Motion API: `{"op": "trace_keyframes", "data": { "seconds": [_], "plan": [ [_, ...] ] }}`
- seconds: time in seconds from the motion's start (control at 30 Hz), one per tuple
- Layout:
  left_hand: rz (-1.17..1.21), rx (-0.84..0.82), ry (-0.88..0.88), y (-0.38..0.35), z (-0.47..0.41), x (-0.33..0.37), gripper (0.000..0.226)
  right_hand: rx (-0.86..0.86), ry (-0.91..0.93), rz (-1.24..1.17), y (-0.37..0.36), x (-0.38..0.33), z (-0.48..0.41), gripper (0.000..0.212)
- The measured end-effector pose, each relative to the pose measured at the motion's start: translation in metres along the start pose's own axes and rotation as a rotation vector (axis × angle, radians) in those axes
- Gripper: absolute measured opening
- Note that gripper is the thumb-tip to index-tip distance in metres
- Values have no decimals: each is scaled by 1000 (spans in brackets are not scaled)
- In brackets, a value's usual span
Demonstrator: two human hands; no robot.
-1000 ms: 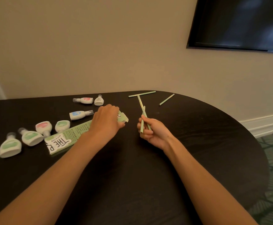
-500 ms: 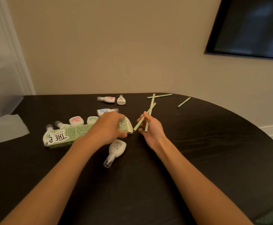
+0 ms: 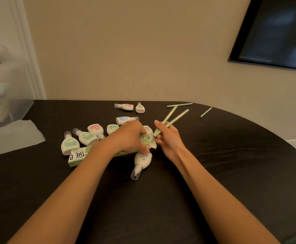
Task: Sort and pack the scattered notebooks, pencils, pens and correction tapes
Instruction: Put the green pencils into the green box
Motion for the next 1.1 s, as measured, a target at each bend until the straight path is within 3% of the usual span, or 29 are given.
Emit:
{"op": "trace_keyframes", "data": {
  "seconds": [0.17,0.27,0.4,0.57,0.67,0.77,0.87,0.97,1.03,1.1],
  "plan": [
    [19,58,7,2,-2,1,31,-11,33,45,-6,-2,6,14],
    [61,141,1,7,-3,-1,46,-38,24,105,-9,-1,8,15],
    [194,233,-3,13,-1,-5,37,-71,65,221,-25,3,14,15],
    [239,248,29,14,-2,-12,46,-59,53,101,-31,3,14,12],
    [224,248,53,15,-3,-15,54,45,113,-79,-15,-7,12,28],
    [222,252,48,14,-3,-11,57,68,118,30,-8,-9,13,40],
    [223,259,13,12,-3,-6,46,13,46,176,-20,1,16,33],
    [220,279,17,12,-4,-6,42,-100,1,141,-35,7,21,21],
    [205,294,45,13,-4,-9,46,-47,19,15,-31,1,19,15],
    [190,295,74,13,-3,-11,51,58,64,-71,-16,-5,13,23]
  ]
}}
Point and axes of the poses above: each hand's wrist, its own z-axis away from the middle knuckle, its own y-axis out of the back of the hand, x = y × z, the point moved 5 cm from there along -z, towards the middle knuckle, and after that the axes turned 4 degrees about z, right-handed, at the moved point
